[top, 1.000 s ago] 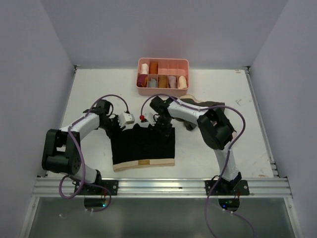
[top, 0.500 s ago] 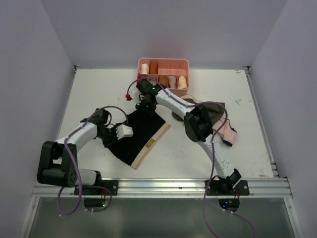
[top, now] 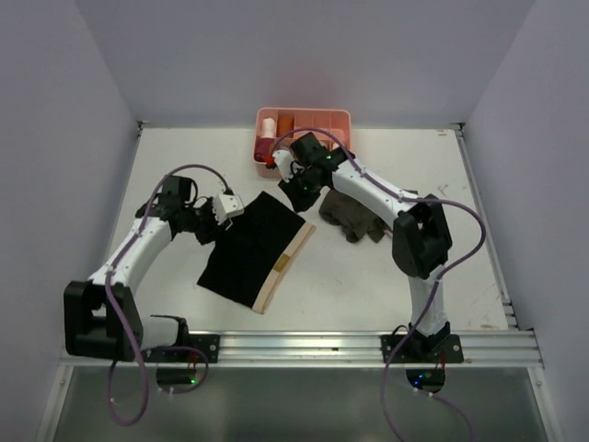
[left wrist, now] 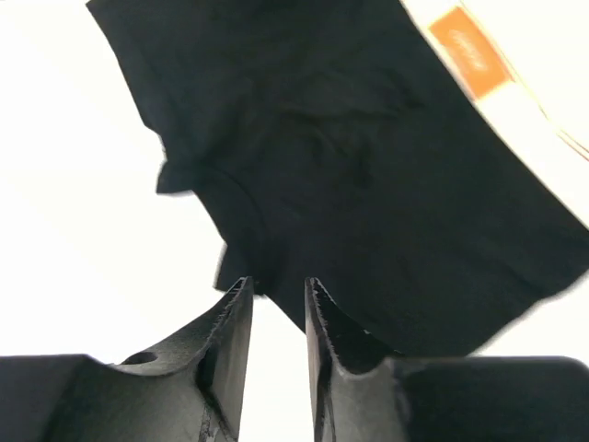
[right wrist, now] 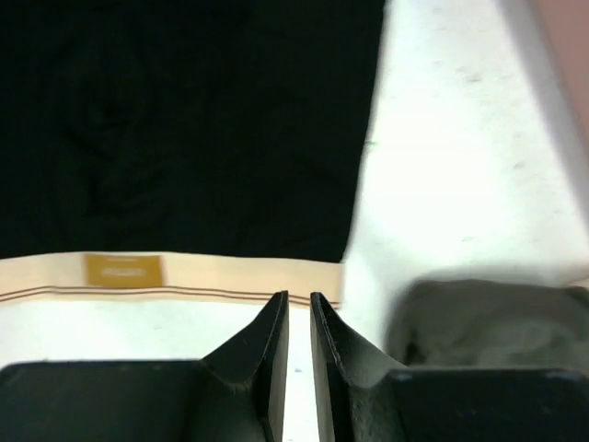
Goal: Roll the underwear
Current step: Flatten the underwear, then fold the underwear
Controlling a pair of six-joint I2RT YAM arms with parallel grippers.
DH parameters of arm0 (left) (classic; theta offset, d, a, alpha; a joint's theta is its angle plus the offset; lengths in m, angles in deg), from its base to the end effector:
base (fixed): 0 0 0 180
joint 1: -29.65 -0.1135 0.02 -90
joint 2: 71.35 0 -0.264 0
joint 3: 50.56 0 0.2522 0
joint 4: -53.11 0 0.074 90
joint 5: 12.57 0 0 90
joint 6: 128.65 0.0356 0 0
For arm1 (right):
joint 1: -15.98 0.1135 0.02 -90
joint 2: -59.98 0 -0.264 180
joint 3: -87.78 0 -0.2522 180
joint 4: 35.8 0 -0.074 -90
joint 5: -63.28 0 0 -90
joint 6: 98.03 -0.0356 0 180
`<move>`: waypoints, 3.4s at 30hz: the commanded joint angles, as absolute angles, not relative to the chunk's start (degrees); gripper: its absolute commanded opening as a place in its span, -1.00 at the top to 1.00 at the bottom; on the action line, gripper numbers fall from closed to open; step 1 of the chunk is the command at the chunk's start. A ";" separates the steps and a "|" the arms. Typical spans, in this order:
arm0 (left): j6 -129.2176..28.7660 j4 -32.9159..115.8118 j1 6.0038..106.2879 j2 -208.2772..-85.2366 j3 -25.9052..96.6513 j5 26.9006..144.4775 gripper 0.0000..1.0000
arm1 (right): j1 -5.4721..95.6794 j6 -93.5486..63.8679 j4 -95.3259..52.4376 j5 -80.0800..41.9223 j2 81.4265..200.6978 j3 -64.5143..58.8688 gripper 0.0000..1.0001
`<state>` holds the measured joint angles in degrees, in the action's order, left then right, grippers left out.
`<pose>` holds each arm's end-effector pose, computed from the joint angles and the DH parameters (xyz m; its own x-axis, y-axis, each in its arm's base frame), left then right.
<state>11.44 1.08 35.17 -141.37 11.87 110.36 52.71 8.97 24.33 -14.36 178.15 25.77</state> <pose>0.2294 -0.0416 0.2387 -0.2791 0.6738 -0.6842 0.8860 0.4554 0.0870 0.3567 0.2757 0.2509 -0.4702 -0.7072 -0.5280 -0.8435 0.5361 0.0330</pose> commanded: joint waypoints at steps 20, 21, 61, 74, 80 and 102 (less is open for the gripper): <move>12.59 0.78 37.03 -154.94 6.89 107.73 0.49 | 53.33 8.58 23.31 -13.80 201.74 42.62 0.65; 12.42 0.06 37.29 -154.24 6.54 108.10 0.47 | 53.33 9.19 23.31 -14.32 201.92 43.79 0.63; 11.18 -0.29 43.36 -139.99 2.23 117.51 0.08 | 71.17 52.27 6.10 -5.98 154.72 -22.55 0.23; 15.23 -4.07 43.18 -138.06 1.70 116.28 0.08 | 71.70 52.36 3.88 -8.35 155.17 -25.02 0.18; 21.99 -9.77 43.70 -136.93 3.28 118.82 0.10 | 72.40 51.74 2.49 -9.40 155.52 -26.69 0.40; 25.96 3.56 68.76 -130.59 -14.38 97.29 0.14 | 69.76 42.07 7.75 -2.64 161.23 -17.37 1.00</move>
<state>25.03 -1.34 67.60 -129.85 -11.39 102.01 70.19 42.98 5.29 -4.28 160.56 -18.84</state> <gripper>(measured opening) 0.426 0.022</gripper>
